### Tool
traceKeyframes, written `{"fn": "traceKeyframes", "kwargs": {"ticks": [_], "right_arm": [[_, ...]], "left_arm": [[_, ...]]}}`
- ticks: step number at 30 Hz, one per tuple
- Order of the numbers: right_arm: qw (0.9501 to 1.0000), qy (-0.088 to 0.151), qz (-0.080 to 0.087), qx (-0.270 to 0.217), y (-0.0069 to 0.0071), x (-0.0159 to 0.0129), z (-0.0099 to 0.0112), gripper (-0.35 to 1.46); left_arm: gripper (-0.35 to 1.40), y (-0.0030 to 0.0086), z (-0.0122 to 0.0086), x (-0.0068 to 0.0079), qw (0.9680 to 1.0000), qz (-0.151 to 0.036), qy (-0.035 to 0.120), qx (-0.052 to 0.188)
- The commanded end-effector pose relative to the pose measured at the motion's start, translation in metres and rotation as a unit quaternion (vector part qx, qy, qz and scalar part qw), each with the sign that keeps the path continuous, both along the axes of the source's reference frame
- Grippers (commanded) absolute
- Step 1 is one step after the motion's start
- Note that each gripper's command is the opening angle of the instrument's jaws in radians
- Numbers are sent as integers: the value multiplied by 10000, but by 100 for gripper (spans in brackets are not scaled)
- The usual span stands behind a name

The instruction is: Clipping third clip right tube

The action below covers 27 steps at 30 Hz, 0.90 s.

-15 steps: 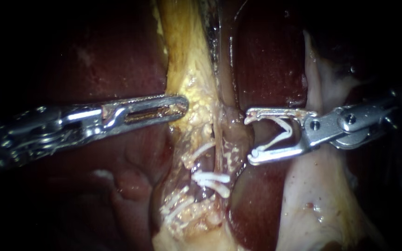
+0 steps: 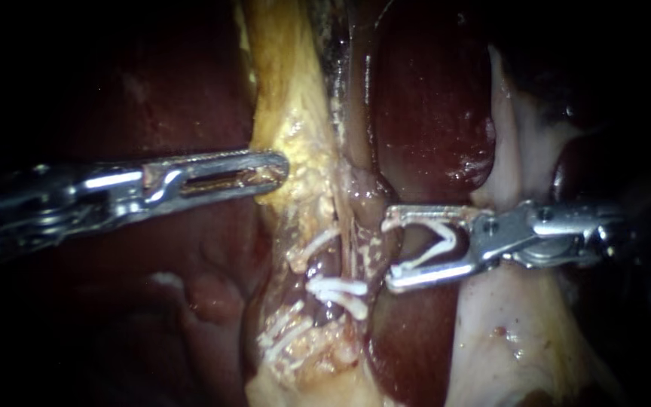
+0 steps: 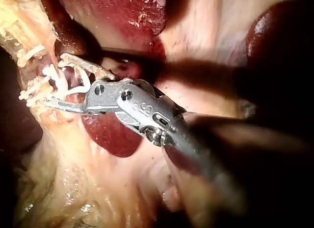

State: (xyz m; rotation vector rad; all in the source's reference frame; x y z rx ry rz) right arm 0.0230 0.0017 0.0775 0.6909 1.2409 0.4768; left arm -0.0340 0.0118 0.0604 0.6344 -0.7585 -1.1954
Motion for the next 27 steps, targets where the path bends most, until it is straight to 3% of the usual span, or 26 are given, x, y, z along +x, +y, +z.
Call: {"fn": "traceKeyframes", "kwargs": {"ticks": [1, 7, 14, 16, 19, 27], "right_arm": [[10000, -6, -16, 71, -1, 4, 5, 58], [9997, 19, -91, 212, -2, 34, 34, 57], [9997, 12, -24, 239, 4, 61, 43, 57], [9990, 201, 9, 396, 3, 64, 38, 57], [9954, 469, -92, 835, -2, 62, 24, 55], [9827, 830, -353, 1616, -8, 63, -8, 46]], "left_arm": [[-35, 1, -4, 3, 10000, -70, -4, -1], [-35, 1, -19, 9, 9999, -87, -19, -50], [-35, -1, -23, 8, 9999, -82, -11, -74], [-35, -1, -23, 8, 9999, -81, -12, -74], [-35, -2, -23, 9, 9999, -78, -14, -74], [-35, 1, -18, 13, 9999, -89, 1, -88]]}}
